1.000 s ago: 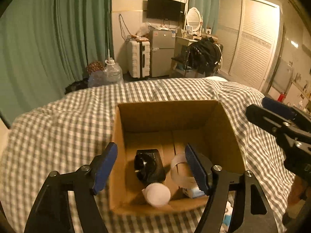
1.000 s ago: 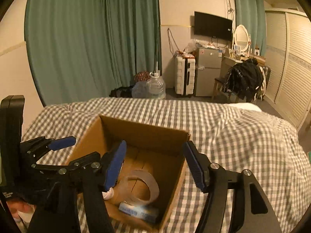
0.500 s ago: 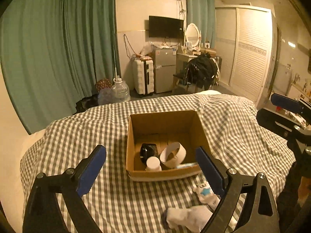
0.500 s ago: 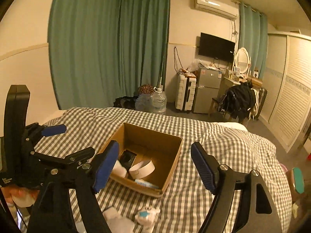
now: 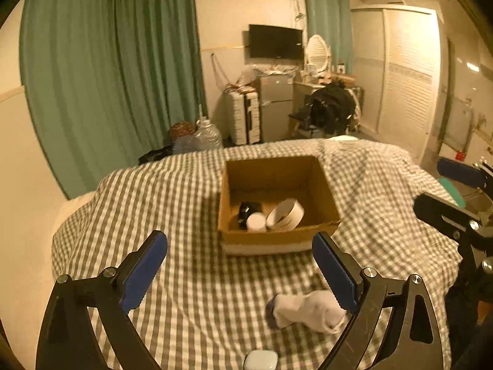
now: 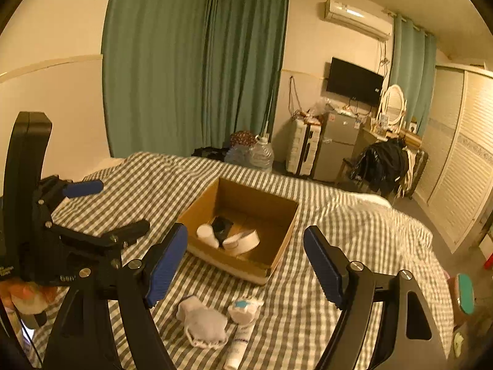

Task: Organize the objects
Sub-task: 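Grasp the white earbud case with the left tool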

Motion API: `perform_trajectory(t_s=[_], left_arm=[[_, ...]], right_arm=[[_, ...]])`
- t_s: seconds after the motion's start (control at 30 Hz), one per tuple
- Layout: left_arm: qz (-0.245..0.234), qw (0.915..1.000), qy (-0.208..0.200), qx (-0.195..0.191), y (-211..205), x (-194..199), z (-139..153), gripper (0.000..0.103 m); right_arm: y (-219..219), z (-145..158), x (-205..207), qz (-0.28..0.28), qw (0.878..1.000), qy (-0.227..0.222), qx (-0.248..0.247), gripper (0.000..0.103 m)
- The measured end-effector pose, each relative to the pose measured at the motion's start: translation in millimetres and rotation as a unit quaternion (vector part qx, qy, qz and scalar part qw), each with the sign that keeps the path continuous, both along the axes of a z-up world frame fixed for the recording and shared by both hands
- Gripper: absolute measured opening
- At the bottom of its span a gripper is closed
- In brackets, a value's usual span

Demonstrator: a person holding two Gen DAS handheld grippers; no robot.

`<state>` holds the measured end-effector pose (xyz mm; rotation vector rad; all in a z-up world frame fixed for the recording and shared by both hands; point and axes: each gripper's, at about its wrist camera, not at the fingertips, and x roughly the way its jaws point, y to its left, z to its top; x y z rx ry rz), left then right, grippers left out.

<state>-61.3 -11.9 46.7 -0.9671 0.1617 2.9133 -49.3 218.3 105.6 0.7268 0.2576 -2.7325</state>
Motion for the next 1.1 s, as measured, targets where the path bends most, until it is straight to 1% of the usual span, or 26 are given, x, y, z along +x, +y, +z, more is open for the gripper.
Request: perform_trajectory(t_s=[0.07,0.2,0.27,0.37,0.4,0.43,0.5,0.57,0.6,0.7,0.77,0.8,0.83,0.9,0.97,1.03,1.07,1.1], left_arm=[[0.012,0.9999,-0.008,-0.002,-2,2,-14,0.098],[0.032,0.9991,-0.026,-0.013,-3,13,-54,0.098],[0.036,0.9982,-0.045,-0.015,-2,17,-77,0.098],[0.038,0.9963,-0.077,-0.007,0,25,-115,0.098],[0.035,0.9950,-0.094,-0.003,1,26,-130,0.098],[0.035,0.9938,-0.105,-0.003,3,26,-139,0.098],[0.035,0.9903,-0.134,-0.008,8,27,-163,0.098],[0.029,0.9884,-0.149,-0.011,11,31,-178,0.098],[0.020,0.9872,-0.158,-0.007,12,34,-187,0.097],[0.018,0.9834,-0.181,0.007,9,42,-206,0.096],[0.014,0.9839,-0.178,0.007,10,44,-208,0.094],[0.009,0.9839,-0.178,0.009,11,44,-208,0.088],[0.004,0.9832,-0.182,0.012,12,43,-210,0.077],[0.003,0.9798,-0.199,0.015,12,36,-215,0.067],[0.001,0.9780,-0.207,0.020,13,33,-221,0.064],[-0.003,0.9772,-0.211,0.022,14,32,-222,0.052],[-0.024,0.9780,-0.206,0.021,14,32,-222,0.052],[-0.014,0.9792,-0.201,0.022,12,33,-220,0.052]], right_arm=[[0,-15,2,0.002,1.000,-0.011,-0.005,0.077],[7,-53,2,0.005,0.999,-0.032,-0.019,0.077],[11,-79,-1,0.000,0.998,-0.047,-0.030,0.077],[16,-112,-10,-0.011,0.996,-0.081,-0.034,0.077],[15,-119,-12,-0.012,0.996,-0.086,-0.034,0.077],[16,-128,-13,-0.013,0.995,-0.094,-0.036,0.077],[15,-141,-14,-0.011,0.994,-0.104,-0.038,0.077],[13,-154,-14,-0.010,0.993,-0.111,-0.035,0.077],[13,-160,-14,-0.010,0.993,-0.114,-0.032,0.077],[16,-173,-14,-0.014,0.991,-0.128,-0.035,0.077],[19,-178,-12,-0.013,0.990,-0.132,-0.045,0.077],[21,-180,-12,-0.014,0.989,-0.135,-0.051,0.077],[22,-183,-12,-0.015,0.989,-0.137,-0.053,0.077],[21,-186,-15,-0.016,0.988,-0.144,-0.052,0.077],[18,-188,-15,-0.015,0.988,-0.147,-0.049,0.077],[17,-188,-14,-0.013,0.988,-0.147,-0.048,0.077],[17,-188,-14,-0.013,0.988,-0.148,-0.048,0.077],[17,-189,-14,-0.013,0.988,-0.148,-0.048,0.077]])
